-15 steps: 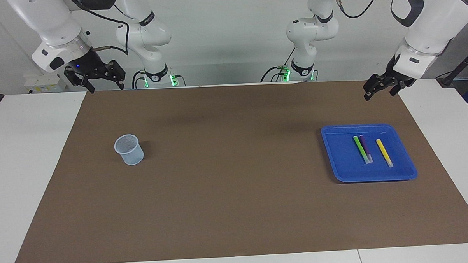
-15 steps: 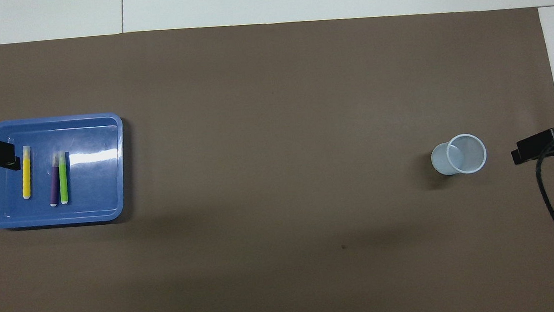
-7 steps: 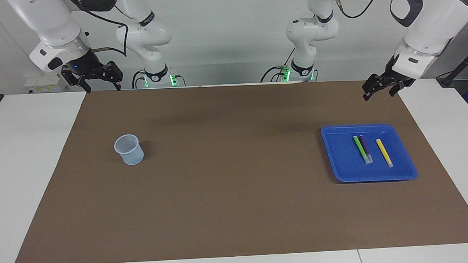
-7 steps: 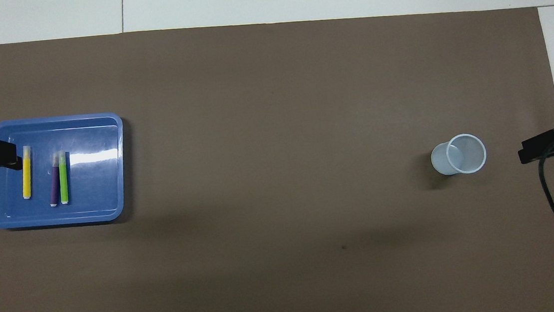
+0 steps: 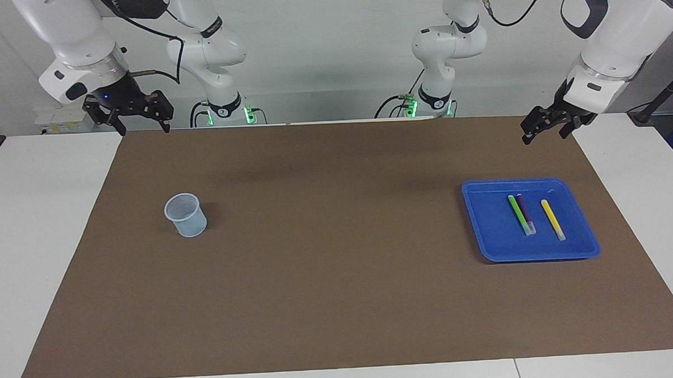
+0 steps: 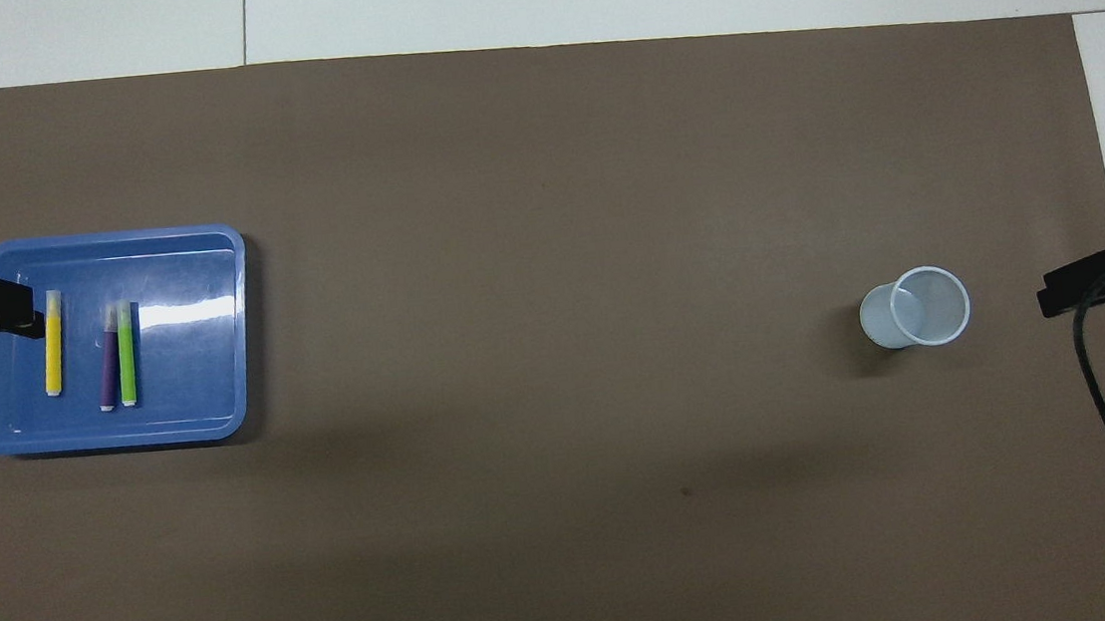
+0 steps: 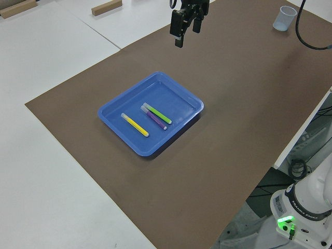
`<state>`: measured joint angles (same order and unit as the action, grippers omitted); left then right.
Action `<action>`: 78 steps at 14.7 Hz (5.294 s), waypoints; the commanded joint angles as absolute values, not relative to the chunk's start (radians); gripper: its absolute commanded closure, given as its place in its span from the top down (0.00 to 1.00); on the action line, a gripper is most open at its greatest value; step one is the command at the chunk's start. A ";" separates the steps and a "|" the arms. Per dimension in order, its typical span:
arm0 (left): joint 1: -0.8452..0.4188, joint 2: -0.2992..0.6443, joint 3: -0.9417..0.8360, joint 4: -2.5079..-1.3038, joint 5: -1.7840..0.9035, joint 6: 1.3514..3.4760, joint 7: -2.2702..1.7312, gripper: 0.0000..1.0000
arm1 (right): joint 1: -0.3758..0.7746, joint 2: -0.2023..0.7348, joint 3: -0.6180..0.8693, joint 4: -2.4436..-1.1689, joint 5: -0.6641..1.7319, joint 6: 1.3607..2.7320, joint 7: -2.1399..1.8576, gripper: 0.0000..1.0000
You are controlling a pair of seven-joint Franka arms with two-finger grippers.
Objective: Right arm passes pens to left for tray arrangement
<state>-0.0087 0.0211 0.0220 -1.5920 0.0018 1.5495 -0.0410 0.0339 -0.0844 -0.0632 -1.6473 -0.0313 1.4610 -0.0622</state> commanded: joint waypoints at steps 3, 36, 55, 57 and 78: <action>-0.020 0.015 0.031 -1.582 -0.009 1.537 -0.035 1.00 | 0.040 -0.080 -0.063 -1.641 -0.069 1.473 -0.045 1.00; -0.026 0.012 0.031 -1.565 -0.002 1.499 -0.038 1.00 | 0.041 -0.081 -0.052 -1.669 -0.017 1.597 0.008 1.00; -0.026 0.011 0.023 -1.554 0.003 1.503 -0.038 1.00 | 0.038 -0.078 -0.052 -1.664 -0.017 1.594 -0.002 1.00; -0.018 0.014 0.026 -1.551 0.023 1.503 -0.037 1.00 | 0.037 -0.078 -0.052 -1.664 -0.017 1.595 -0.002 1.00; -0.025 0.009 0.025 -1.554 0.064 1.505 -0.002 1.00 | 0.028 0.049 -0.052 -1.453 -0.012 1.473 0.002 1.00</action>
